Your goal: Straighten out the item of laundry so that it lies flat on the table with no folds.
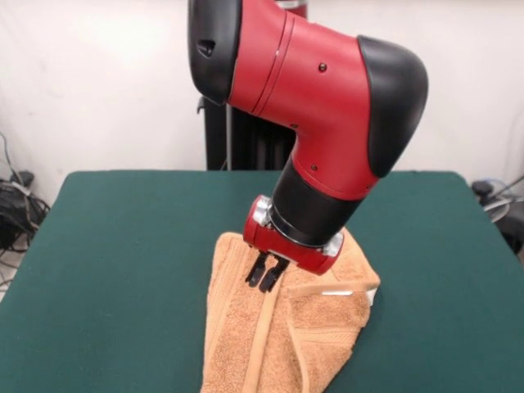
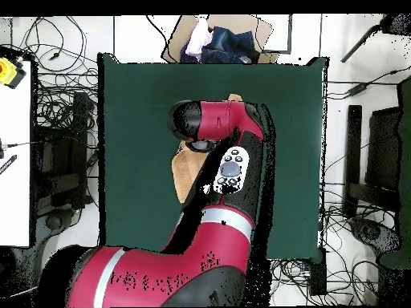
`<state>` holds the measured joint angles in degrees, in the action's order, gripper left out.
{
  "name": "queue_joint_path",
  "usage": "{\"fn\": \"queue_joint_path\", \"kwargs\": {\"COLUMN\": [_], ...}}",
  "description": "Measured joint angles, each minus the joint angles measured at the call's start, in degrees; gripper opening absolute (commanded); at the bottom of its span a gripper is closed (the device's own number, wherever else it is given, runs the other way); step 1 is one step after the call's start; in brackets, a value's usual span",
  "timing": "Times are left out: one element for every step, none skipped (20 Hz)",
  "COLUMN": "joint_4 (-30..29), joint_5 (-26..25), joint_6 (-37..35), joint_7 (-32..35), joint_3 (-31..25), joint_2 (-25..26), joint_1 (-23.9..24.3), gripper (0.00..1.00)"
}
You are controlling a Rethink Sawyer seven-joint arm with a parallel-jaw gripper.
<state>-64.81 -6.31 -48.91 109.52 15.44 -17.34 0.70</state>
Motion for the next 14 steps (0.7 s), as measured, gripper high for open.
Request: {"fn": "queue_joint_path", "kwargs": {"joint_4": [-0.02, -0.12, -0.22, -0.3, -0.37, -0.49, -1.32, -1.49, -1.66, -1.83, -1.95, -2.09, -2.19, -2.37], "joint_5": [0.0, 0.0, 0.0, 0.0, 0.0, 0.0, 0.0, 0.0, 0.0, 0.0, 0.0, 0.0, 0.0, 0.0], "joint_6": [0.01, 0.01, 0.01, 0.01, 0.01, 0.01, 0.17, 0.26, 0.35, 0.44, 0.56, 0.75, 0.91, 1.2], "joint_7": [0.0, 0.0, 0.0, 0.0, 0.0, 0.0, 0.0, 0.0, 0.0, 0.0, 0.0, 0.0, 0.0, 0.0], "joint_3": [-0.02, -0.07, -0.15, -0.24, -0.32, -0.46, -0.92, -0.94, -0.97, -0.99, -0.99, -1.0, -1.03, -1.08], "joint_2": [0.0, 0.0, -0.01, -0.01, -0.01, 0.0, 0.01, 0.03, 0.05, 0.07, 0.09, 0.12, 0.12, 0.1], "joint_1": [0.01, 0.01, 0.01, 0.01, 0.01, 0.01, -0.01, 0.0, 0.0, 0.01, 0.01, 0.01, 0.01, 0.0], "gripper": [0.0, 0.0, 0.0, 0.0, 0.0, 0.0, 1.0, 1.0, 1.0, 1.0, 1.0, 1.0, 1.0, 1.0]}}
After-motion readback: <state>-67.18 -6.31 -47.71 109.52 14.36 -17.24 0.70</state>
